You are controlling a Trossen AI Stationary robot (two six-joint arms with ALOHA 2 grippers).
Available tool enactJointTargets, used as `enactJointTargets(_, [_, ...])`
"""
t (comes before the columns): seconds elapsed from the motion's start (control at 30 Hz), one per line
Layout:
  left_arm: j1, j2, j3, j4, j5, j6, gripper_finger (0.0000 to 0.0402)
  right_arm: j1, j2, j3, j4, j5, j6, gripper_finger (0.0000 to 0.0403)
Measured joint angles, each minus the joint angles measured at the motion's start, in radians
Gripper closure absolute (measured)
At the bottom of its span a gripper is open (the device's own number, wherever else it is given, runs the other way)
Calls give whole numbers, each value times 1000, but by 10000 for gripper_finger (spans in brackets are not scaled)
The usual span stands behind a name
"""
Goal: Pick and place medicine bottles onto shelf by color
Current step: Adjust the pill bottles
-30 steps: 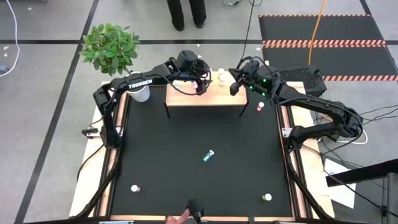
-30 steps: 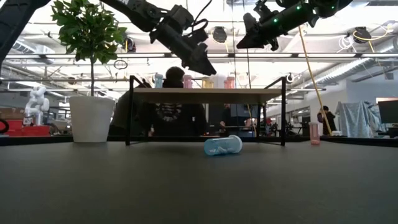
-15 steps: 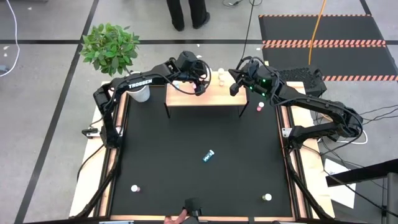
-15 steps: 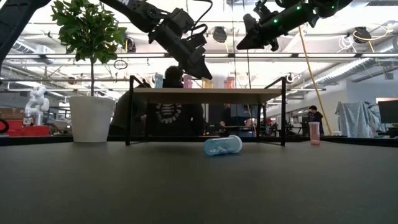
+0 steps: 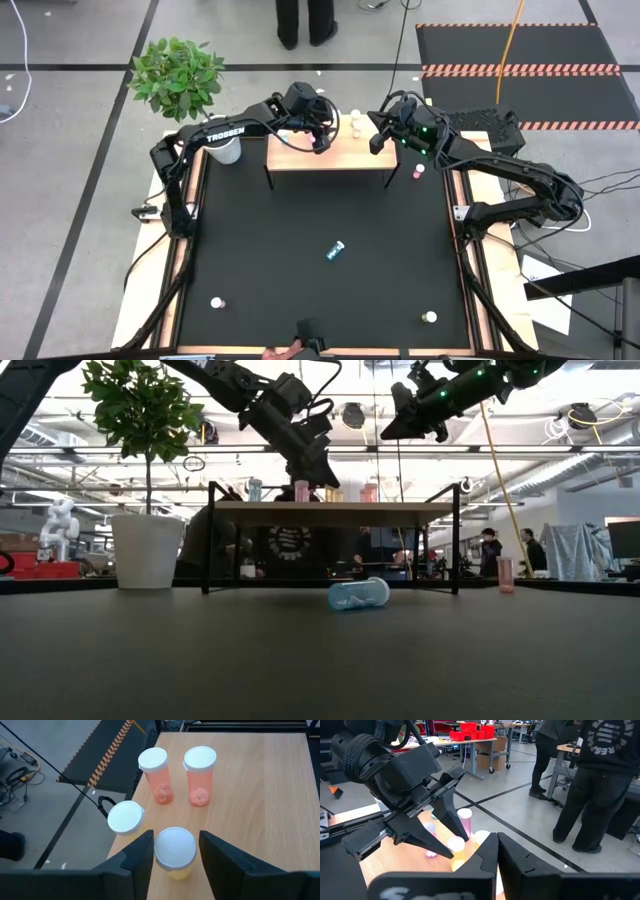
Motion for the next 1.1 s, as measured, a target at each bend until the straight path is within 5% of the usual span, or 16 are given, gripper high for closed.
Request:
enactJointTargets(0.27, [0, 0, 0, 0, 0, 12, 274, 0, 0, 0, 0, 0, 0, 399])
enactJointTargets(1.1, [-29, -1, 0, 20, 9, -15, 266, 0, 0, 0, -2, -1, 0, 399])
